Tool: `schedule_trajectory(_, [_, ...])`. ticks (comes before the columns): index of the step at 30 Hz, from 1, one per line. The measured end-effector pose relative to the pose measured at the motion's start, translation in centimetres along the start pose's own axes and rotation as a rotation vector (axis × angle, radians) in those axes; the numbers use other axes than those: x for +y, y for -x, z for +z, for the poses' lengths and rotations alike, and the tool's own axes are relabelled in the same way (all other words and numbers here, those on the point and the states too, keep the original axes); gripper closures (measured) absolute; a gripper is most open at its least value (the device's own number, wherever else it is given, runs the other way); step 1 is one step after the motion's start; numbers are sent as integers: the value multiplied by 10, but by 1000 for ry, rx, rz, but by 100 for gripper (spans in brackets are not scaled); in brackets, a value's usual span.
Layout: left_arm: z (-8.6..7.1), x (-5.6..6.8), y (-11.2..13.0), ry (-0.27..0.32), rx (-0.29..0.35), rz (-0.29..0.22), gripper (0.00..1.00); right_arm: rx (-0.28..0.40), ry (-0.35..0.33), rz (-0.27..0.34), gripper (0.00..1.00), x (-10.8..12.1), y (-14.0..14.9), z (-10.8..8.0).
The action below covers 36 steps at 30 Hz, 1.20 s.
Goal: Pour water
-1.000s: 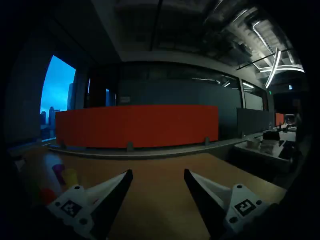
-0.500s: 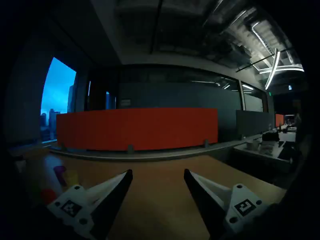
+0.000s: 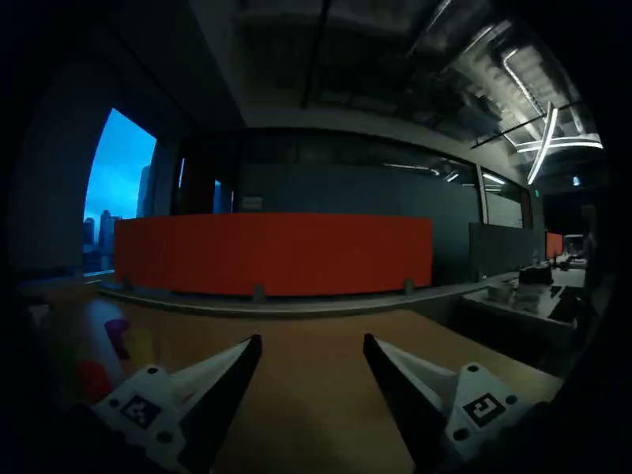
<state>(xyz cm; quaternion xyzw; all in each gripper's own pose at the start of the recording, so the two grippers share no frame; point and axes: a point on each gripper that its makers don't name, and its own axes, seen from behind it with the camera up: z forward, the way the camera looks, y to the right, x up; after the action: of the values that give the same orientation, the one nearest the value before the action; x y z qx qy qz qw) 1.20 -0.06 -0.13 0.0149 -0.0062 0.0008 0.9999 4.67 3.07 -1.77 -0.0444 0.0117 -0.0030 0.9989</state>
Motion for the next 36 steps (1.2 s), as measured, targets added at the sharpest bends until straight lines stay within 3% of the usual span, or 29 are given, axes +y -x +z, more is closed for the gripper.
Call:
schedule_trajectory(11, [0,0,0,0,0,0,3,13,-32,-60,1,-23,8,12])
schedule_trajectory(23, [0,0,0,0,0,0,3,17,-60,-19,1,-38,21,22])
schedule_trajectory(30, [-1,0,0,0,0,0,3,3,-68,-53,1,-34,39,19])
schedule_trajectory(36, [0,-1,0,0,0,0,3,-3,-69,-31,1,-29,41,18])
